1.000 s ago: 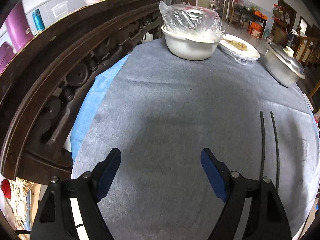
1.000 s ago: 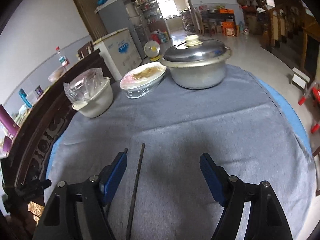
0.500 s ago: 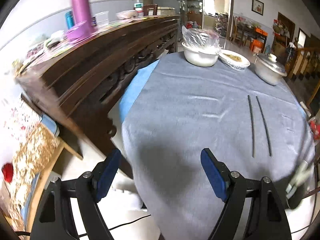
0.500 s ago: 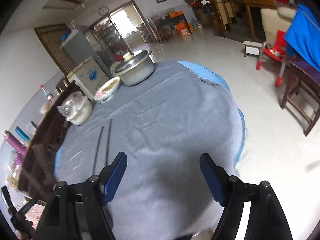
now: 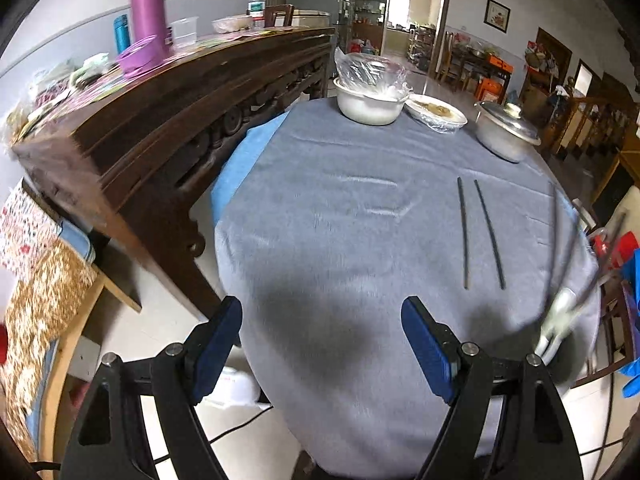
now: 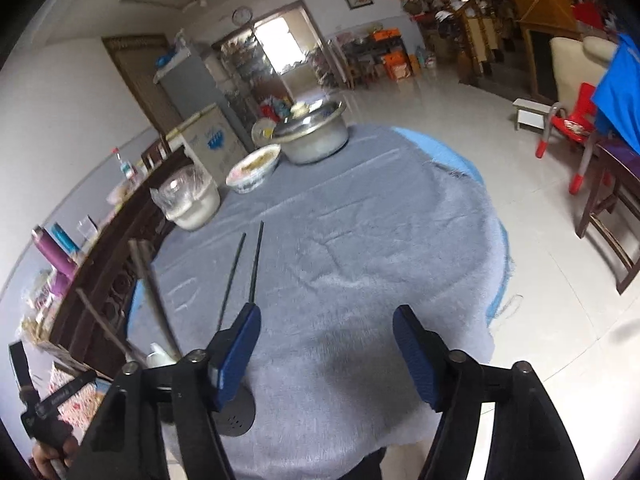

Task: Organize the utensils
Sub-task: 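Move both open grippers down toward the two loose dark chopsticks, then close the right gripper on a dark chopstick while the left gripper grasps the other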

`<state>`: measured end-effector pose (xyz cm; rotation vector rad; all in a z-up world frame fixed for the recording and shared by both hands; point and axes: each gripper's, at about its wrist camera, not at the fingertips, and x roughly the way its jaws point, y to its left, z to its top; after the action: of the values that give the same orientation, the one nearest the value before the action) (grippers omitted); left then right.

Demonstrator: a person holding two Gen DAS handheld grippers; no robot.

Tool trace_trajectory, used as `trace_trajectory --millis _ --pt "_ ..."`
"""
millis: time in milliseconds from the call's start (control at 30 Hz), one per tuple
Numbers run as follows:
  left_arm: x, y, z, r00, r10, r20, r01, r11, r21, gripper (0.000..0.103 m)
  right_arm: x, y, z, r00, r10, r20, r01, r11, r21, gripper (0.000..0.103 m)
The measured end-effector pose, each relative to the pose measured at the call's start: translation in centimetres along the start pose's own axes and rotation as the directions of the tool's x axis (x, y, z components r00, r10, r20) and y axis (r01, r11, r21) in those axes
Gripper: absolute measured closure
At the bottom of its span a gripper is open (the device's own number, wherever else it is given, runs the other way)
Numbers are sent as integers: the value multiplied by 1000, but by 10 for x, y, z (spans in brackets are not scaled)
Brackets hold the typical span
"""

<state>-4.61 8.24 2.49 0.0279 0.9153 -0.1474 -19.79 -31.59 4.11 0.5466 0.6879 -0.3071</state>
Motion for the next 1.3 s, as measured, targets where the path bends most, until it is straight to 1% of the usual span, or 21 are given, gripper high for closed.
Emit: trace_trajectory --millis 67,167,233,267,333,400,467,500,533,567,633,767,800,900,933,967,1033,1133,1167,1233,1300 --pt "23 -5 14 1000 13 -20 -13 1000 19 21 34 3 14 998 1 -56 -2 1000 -19 39" --pt "64 -19 41 998 0 -55 3 999 52 21 93 12 39 988 23 -152 -30 999 -44 46" --pt "91 -32 61 997 -10 -77 17 996 82 21 138 24 58 973 32 -228 -46 997 -57 49" --pt "106 -41 73 996 -16 -88 24 995 98 21 164 34 69 961 39 -273 -59 996 -66 50" --pt "125 -55 88 994 -28 -104 40 992 118 21 203 54 85 942 46 -332 -83 992 -97 52" --pt "140 -69 101 992 -42 -119 58 989 136 21 247 83 102 926 39 -377 -98 985 -139 52" --pt "154 -81 114 990 -56 -132 75 986 149 21 280 103 112 913 28 -408 -102 982 -160 55" --pt "158 -85 118 989 -59 -135 80 985 154 21 293 110 116 909 24 -415 -101 981 -164 55" --pt "163 -89 120 988 -64 -140 86 984 159 21 311 119 120 899 23 -437 -106 980 -166 55" --pt "169 -94 124 986 -70 -149 94 982 164 21 322 122 121 894 24 -446 -106 981 -160 59" --pt "176 -101 127 984 -80 -160 106 980 166 21 342 130 123 888 -2 -460 -84 982 -167 60" --pt "187 -109 131 982 -85 -171 115 977 177 21 369 140 117 870 -80 -486 -26 978 -208 68" --pt "190 -112 132 981 -86 -173 118 976 183 21 370 142 116 879 -103 -466 -7 974 -228 71" --pt "195 -117 135 981 -82 -178 118 972 203 22 372 150 114 877 -141 -460 13 962 -271 79" --pt "196 -119 136 981 -82 -178 119 971 208 26 372 154 113 877 -165 -452 26 954 -298 84" --pt "198 -122 137 980 -84 -181 122 969 213 33 374 157 112 874 -182 -450 32 947 -321 87" --pt "201 -130 140 975 -97 -199 141 965 220 38 374 158 112 873 -205 -443 44 937 -346 94" --pt "204 -145 145 968 -124 -218 177 955 240 39 374 153 112 875 -174 -452 18 945 -328 96" --pt "205 -152 148 963 -146 -227 203 946 253 39 372 147 113 874 -156 -461 9 952 -305 96" --pt "209 -168 153 943 -201 -267 274 923 271 39 367 132 116 873 -129 -469 -4 962 -272 96" --pt "217 -185 158 929 -216 -301 303 911 279 39 359 117 116 875 -106 -473 -13 970 -242 96"
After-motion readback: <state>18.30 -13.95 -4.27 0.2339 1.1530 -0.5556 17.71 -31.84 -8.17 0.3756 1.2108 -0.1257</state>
